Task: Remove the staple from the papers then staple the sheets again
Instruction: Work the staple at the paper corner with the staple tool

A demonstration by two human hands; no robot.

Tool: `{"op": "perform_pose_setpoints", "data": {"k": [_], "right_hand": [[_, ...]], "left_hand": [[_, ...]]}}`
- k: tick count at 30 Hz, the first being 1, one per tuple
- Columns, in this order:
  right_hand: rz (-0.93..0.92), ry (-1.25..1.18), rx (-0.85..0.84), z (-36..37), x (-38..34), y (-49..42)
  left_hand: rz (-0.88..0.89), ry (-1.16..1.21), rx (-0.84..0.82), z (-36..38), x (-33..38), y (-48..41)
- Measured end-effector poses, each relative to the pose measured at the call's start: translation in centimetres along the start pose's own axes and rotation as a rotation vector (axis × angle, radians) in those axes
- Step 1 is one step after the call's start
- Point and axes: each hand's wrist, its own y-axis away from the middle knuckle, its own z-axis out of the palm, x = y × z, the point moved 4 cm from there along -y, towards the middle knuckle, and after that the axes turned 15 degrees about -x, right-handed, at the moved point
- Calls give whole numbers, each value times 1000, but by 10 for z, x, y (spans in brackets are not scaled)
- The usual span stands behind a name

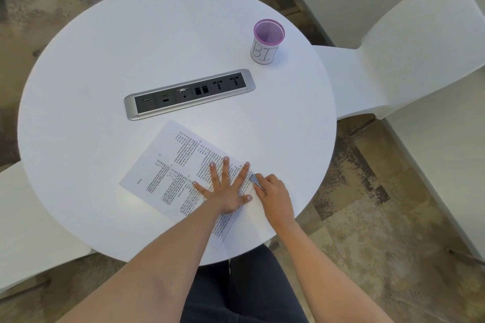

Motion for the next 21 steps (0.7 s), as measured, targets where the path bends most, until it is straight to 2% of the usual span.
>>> {"op": "perform_pose_setpoints", "data": {"k": [4, 10, 16, 21], "right_hand": [[-36, 132, 2, -2, -12, -3], [17, 65, -13, -2, -13, -13], [-47, 133, -21, 5, -10, -1], [26, 58, -31, 13, -8, 4]], "left_hand": [[4, 6, -14, -1, 1, 2], [-5, 2, -36, -2, 2, 4], [-1, -3, -39, -1, 1, 3], [2, -8, -31, -1, 0, 1]]}}
